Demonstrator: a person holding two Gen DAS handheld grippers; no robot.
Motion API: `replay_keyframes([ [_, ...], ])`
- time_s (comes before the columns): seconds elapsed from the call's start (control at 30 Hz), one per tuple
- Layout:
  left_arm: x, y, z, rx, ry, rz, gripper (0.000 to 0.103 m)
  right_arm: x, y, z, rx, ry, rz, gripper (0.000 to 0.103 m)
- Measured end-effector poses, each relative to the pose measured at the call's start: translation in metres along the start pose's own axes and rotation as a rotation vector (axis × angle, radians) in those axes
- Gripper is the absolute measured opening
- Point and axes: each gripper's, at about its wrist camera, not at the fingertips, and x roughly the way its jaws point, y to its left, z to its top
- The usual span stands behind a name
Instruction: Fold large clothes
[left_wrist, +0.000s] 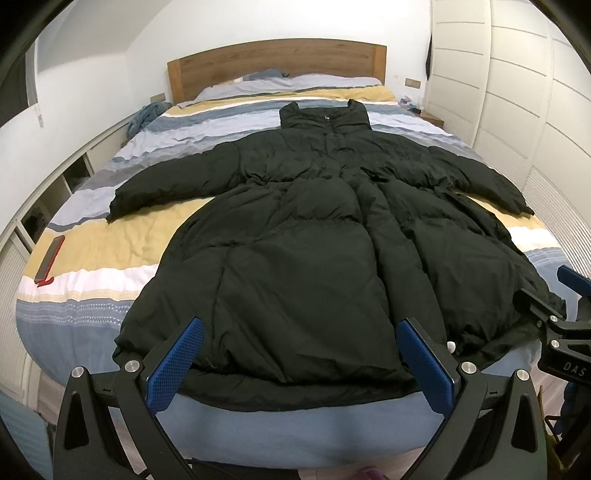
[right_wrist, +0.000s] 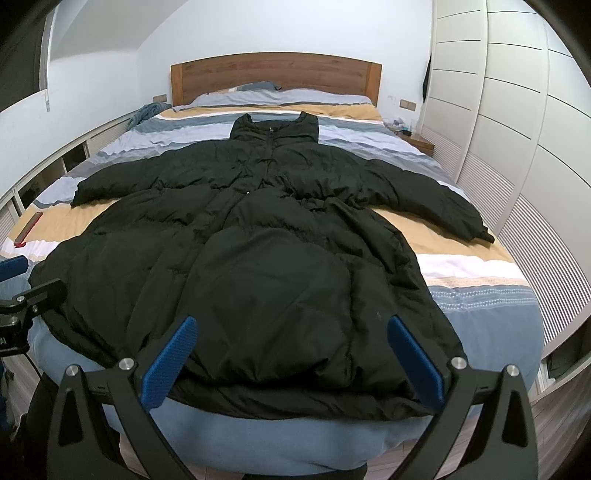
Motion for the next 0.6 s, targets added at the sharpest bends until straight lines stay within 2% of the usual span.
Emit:
replay_keyframes([
  [0.6, 0.0032, 0.0032, 0.0022, -0.010, 0.010, 0.010, 0.102, 0.0062, 0.0055, 0.0033, -0.004, 0.013, -0.006, 0.103],
])
